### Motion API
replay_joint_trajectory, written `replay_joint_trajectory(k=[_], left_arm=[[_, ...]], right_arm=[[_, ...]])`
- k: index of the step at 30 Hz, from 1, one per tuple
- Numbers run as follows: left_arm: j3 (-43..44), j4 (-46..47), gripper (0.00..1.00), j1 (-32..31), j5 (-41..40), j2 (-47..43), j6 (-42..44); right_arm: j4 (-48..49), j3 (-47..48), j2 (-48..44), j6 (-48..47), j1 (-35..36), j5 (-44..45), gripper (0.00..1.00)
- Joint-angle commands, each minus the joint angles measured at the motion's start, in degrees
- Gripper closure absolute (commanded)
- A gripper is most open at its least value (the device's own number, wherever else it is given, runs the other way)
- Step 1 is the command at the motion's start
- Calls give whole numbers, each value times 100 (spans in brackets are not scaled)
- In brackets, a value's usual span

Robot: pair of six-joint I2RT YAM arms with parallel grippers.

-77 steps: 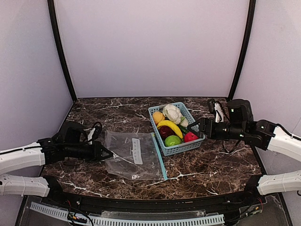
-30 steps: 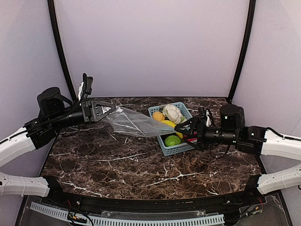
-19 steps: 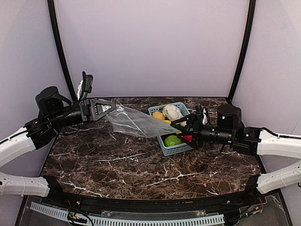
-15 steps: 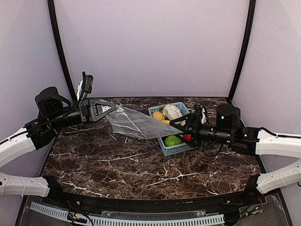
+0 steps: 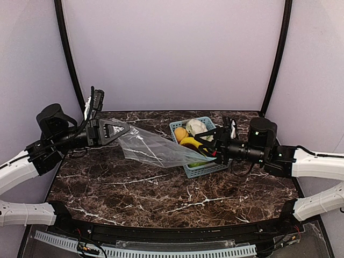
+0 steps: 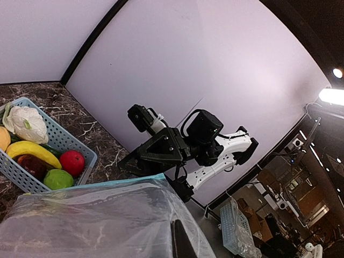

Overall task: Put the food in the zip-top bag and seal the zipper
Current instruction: Pass from the left arm to the right

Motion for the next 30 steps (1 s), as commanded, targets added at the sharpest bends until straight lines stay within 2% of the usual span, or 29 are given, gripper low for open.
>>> replay_joint_trajectory(k=[1,6,16,30], left_arm=[[-97,109,99,-11,118,-103,10],[-95,167,99,-16,9,-132,24],[-2,56,99,-14,-380,-228,327],[-67,318,99,-16,-342,-83,339]], right_arm=[[281,-46,-56,18,50,-50,46],[-91,-64,-76,-38,52,131,47],[-251,-641,-479,379,48,391,35],[432,-483,-175,658,119,-108,38]])
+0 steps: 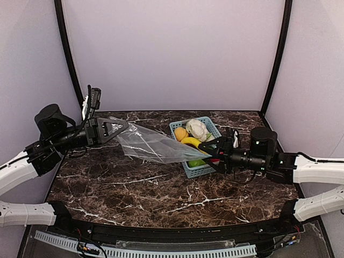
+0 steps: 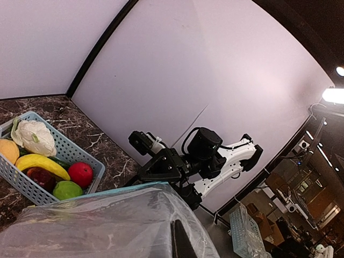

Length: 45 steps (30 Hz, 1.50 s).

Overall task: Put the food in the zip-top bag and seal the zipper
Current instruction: Pass from the left arm to the right

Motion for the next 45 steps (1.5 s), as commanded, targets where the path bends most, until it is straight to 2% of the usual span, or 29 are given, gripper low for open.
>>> replay_joint_trajectory(k=[1,9,19,22,26,37,39,40,41,42,43,44,45], left_arm=[[-49,226,99,-17,-35,-12,118],[-156,270,99,-11,45,4,95],[-332,218,99,-8,127,-106,18],[-468,193,99,-15,88,-215,-52],[-660,126,99,-10,20,-392,-121],[-910,-165,99,-16,-104,-725,-182],[-903,-393,89,-17,-136,-774,-134],[-898,-505,71,-17,-159,-798,-104],[-872,-822,61,-17,-254,-877,-11],[-856,-1001,43,-17,-319,-928,54],[-809,-1462,31,-15,-533,-1048,178],[-748,-1984,25,-16,-815,-1192,323],[-719,-2215,16,-17,-965,-1275,393]], right_arm=[[505,136,121,205,147,-206,39],[707,183,199,310,253,-112,47],[792,192,305,296,268,17,65],[783,171,291,250,266,27,74],[669,190,230,174,269,99,85],[-51,467,177,-226,265,380,100],[-236,527,169,-363,264,483,100],[-346,557,160,-466,262,554,100],[-452,591,143,-578,266,617,100],[-550,632,108,-700,262,671,100],[-643,662,81,-850,262,718,100],[-734,719,47,-1079,262,759,100],[-833,781,15,-1299,264,792,100]])
